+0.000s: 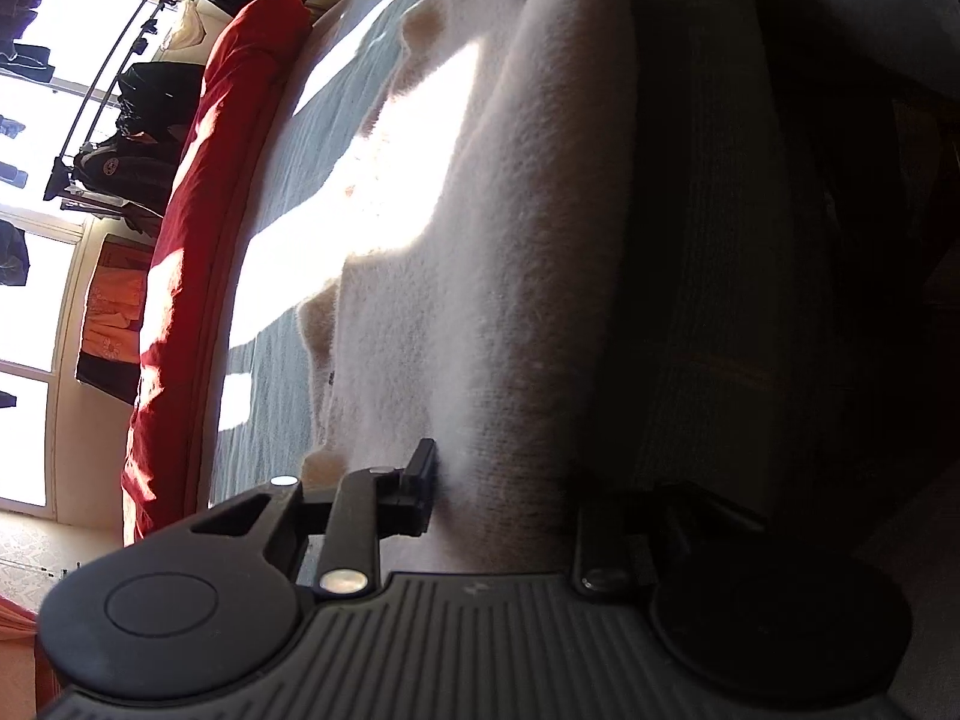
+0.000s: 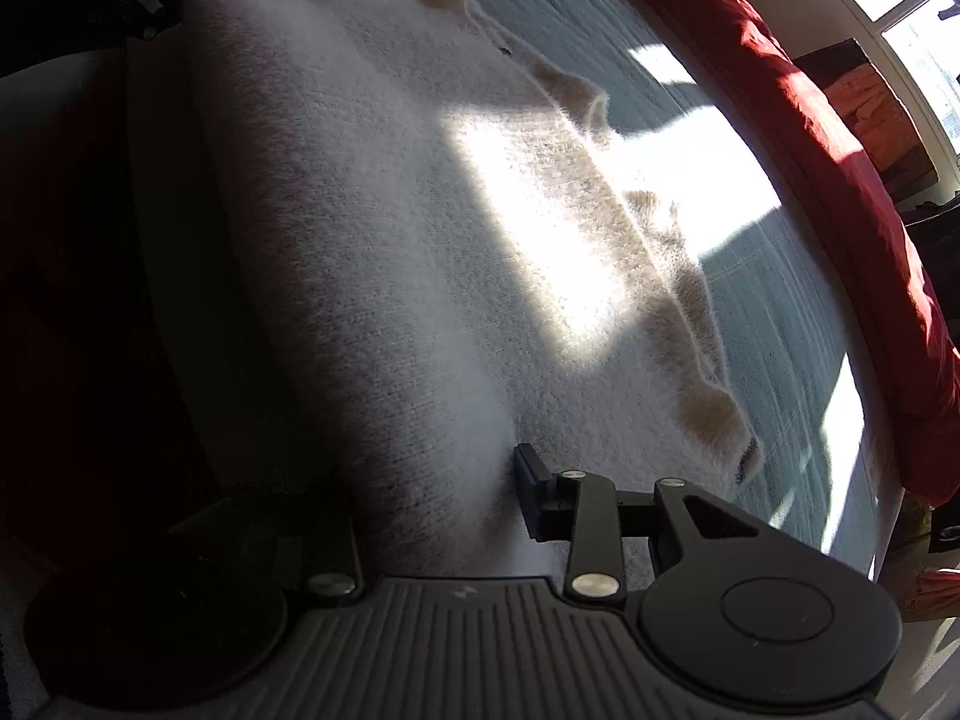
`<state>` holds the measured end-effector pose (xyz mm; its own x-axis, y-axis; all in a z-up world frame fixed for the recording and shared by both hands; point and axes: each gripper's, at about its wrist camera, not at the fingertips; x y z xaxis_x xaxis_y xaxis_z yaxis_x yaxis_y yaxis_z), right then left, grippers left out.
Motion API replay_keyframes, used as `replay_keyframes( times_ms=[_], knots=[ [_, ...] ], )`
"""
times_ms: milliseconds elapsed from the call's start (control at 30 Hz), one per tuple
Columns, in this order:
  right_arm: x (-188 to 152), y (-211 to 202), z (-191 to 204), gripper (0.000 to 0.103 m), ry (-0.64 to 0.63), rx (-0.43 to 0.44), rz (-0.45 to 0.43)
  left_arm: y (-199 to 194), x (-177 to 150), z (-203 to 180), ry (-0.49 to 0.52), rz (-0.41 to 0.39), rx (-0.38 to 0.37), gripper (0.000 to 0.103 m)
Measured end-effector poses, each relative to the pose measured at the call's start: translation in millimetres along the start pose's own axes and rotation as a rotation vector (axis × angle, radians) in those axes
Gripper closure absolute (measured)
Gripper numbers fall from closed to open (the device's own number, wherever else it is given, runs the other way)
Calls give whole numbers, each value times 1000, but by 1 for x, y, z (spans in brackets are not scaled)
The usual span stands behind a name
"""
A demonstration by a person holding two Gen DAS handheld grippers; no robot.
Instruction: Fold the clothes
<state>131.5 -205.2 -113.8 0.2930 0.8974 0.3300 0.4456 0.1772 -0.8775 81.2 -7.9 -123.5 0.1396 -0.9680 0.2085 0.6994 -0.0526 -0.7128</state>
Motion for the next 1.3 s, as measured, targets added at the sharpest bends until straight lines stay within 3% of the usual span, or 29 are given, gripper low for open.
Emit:
replay_keyframes(
  times_ms=[67, 233, 333, 467, 633, 733, 833, 967, 1033, 1100, 1300],
  knots=[
    [-7, -10, -1, 39, 3, 41, 8, -7, -5, 2, -16, 12, -49, 62],
    [-25, -32, -20, 39, 145, 101, -17, -34, -17, 16, -131, 11, -174, 60],
    [-32, -45, -40, 41, 293, 144, -88, -44, -17, 39, -257, -25, -191, 60],
    [-28, -35, -60, 59, 438, 201, -159, -32, -5, 64, -422, -111, -229, 58],
    [-23, -2, -61, 59, 530, 221, -184, 9, 7, 53, -490, -141, -292, 58],
    [-27, 17, -68, 59, 568, 179, -170, 33, 11, 53, -580, -95, -315, 56],
    [-34, 28, -80, 61, 606, 160, -160, 44, -2, 64, -655, -80, -309, 56],
    [-41, 34, -105, 61, 641, 81, -146, 53, -21, 90, -724, -52, -246, 55],
    [-44, 35, -119, 61, 668, 66, -156, 58, -29, 104, -767, -43, -211, 44],
    [-44, 36, -135, 61, 699, 61, -177, 60, -35, 120, -813, -31, -159, 47],
    [-46, 44, -183, 59, 780, 18, -229, 73, -48, 162, -970, -83, -165, 48]
  ],
)
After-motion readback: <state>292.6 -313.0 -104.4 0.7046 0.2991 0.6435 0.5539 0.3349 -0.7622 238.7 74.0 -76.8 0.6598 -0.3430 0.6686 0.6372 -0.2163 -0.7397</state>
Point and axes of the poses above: each gripper's, at about its wrist camera, not at the fingertips, and y roughly the way its jaws point, z to its left, x to its top, and after that the axes turned 4 degrees about -z, right-handed
